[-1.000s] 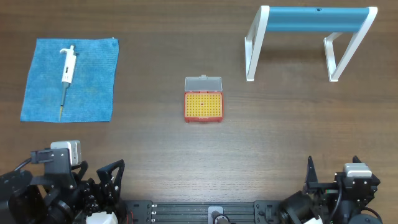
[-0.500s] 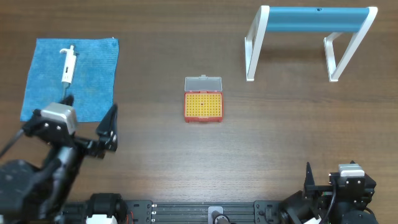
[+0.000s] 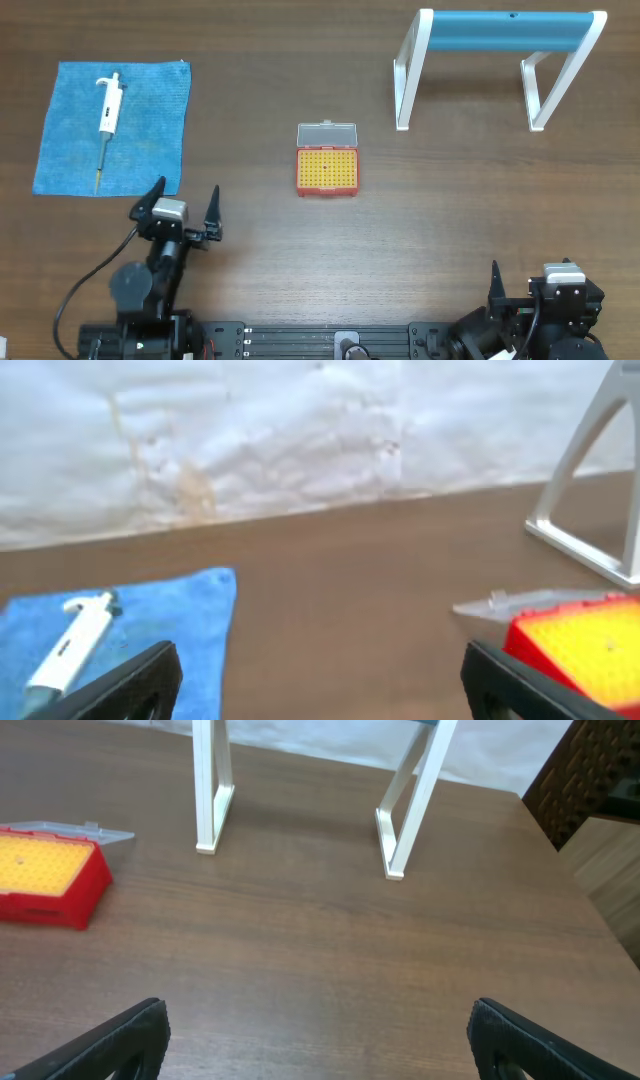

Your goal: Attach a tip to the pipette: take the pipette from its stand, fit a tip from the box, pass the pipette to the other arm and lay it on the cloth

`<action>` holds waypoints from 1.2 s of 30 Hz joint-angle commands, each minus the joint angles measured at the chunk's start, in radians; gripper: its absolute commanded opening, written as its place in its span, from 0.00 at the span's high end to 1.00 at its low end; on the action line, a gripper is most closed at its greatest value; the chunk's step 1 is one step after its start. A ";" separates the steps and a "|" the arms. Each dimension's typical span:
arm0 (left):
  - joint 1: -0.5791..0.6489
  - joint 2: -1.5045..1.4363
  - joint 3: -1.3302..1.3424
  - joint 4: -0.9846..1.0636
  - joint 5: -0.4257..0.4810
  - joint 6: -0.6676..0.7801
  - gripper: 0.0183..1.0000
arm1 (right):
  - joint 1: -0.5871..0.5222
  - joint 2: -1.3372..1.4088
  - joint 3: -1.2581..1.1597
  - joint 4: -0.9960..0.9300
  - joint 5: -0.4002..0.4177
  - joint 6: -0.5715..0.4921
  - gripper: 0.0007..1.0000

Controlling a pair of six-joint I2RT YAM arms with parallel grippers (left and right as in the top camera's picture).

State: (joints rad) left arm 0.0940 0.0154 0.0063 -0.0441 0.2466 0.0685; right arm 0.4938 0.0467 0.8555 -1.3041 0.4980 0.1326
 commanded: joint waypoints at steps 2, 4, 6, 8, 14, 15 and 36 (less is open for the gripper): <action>0.005 -0.012 -0.001 -0.016 -0.008 0.015 0.10 | 0.005 0.002 -0.002 0.002 0.002 -0.007 0.04; 0.005 -0.012 -0.001 -0.016 -0.008 0.015 0.10 | 0.005 0.002 -0.002 0.002 0.002 -0.007 0.04; 0.005 -0.012 -0.001 -0.016 -0.008 0.015 0.10 | 0.005 0.002 -0.002 0.002 0.002 -0.007 0.04; 0.005 -0.012 -0.001 -0.016 -0.008 0.015 0.10 | 0.005 0.002 -0.002 0.002 0.002 -0.007 0.04; 0.005 -0.012 -0.001 -0.016 -0.008 0.015 0.10 | 0.005 0.002 -0.002 0.002 0.002 -0.007 0.04; 0.005 -0.012 -0.001 -0.016 -0.008 0.015 0.10 | 0.005 0.002 -0.002 0.002 0.002 -0.007 0.04; 0.005 -0.012 -0.001 -0.016 -0.008 0.015 0.10 | -0.542 -0.006 -0.744 1.368 -0.536 -0.095 0.01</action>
State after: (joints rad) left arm 0.0959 0.0109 0.0078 -0.0528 0.2440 0.0715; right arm -0.0090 0.0536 0.1616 0.0456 0.0952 0.0975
